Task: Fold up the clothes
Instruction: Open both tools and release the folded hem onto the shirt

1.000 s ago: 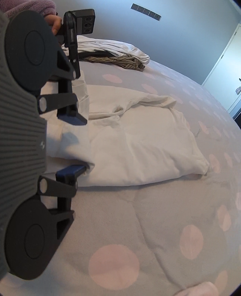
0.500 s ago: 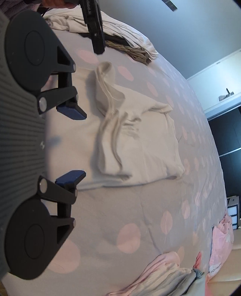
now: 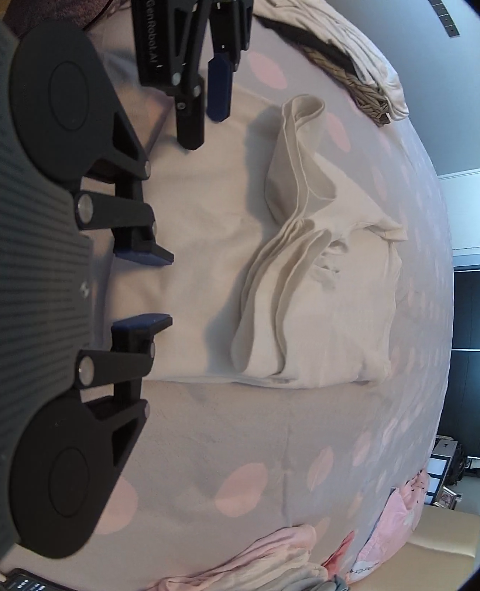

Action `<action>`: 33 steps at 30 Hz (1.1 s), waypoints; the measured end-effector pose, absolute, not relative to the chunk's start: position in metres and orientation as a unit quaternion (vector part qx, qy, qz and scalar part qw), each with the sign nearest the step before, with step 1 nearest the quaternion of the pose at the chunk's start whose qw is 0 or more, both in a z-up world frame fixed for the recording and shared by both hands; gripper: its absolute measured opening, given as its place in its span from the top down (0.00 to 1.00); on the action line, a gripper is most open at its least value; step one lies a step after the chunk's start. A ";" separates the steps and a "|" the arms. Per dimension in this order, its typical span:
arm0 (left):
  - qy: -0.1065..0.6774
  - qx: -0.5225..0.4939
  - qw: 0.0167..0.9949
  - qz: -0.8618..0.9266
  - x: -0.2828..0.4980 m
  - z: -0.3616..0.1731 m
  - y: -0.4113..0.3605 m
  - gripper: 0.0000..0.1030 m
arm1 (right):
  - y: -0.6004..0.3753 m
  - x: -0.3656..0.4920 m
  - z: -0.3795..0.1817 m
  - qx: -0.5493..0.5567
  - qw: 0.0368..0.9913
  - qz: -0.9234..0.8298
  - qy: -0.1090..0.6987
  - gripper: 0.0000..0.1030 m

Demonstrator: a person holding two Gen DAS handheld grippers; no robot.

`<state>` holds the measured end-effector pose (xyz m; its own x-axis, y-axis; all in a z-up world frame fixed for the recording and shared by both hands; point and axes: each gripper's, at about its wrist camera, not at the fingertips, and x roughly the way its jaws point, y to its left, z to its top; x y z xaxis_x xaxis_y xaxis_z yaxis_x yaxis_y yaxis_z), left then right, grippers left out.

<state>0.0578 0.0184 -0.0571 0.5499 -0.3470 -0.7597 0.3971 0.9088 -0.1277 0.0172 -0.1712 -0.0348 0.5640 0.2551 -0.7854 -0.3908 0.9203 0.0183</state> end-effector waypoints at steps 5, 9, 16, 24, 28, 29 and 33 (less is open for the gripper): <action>0.410 0.024 0.888 -0.209 0.077 -0.062 0.011 0.61 | -0.163 0.034 -0.035 -0.085 0.888 0.175 0.415 0.70; 0.405 0.014 0.891 -0.203 0.098 -0.067 0.005 0.60 | -0.158 0.056 -0.037 -0.075 0.890 0.169 0.418 0.69; 0.392 -0.010 0.899 -0.195 0.131 -0.067 0.001 0.59 | -0.146 0.091 -0.038 -0.061 0.896 0.156 0.411 0.63; 0.358 -0.034 0.917 -0.175 0.152 -0.051 0.004 0.55 | -0.144 0.114 -0.029 -0.045 0.908 0.141 0.392 0.54; 0.363 -0.037 0.915 -0.172 0.153 -0.048 0.006 0.54 | -0.145 0.118 -0.019 -0.043 0.916 0.136 0.376 0.51; 0.365 -0.037 0.914 -0.172 0.153 -0.047 0.006 0.54 | -0.145 0.118 -0.017 -0.043 0.917 0.136 0.372 0.50; 0.365 -0.039 0.914 -0.171 0.148 -0.040 0.010 0.53 | -0.153 0.107 -0.015 -0.042 0.917 0.138 0.373 0.38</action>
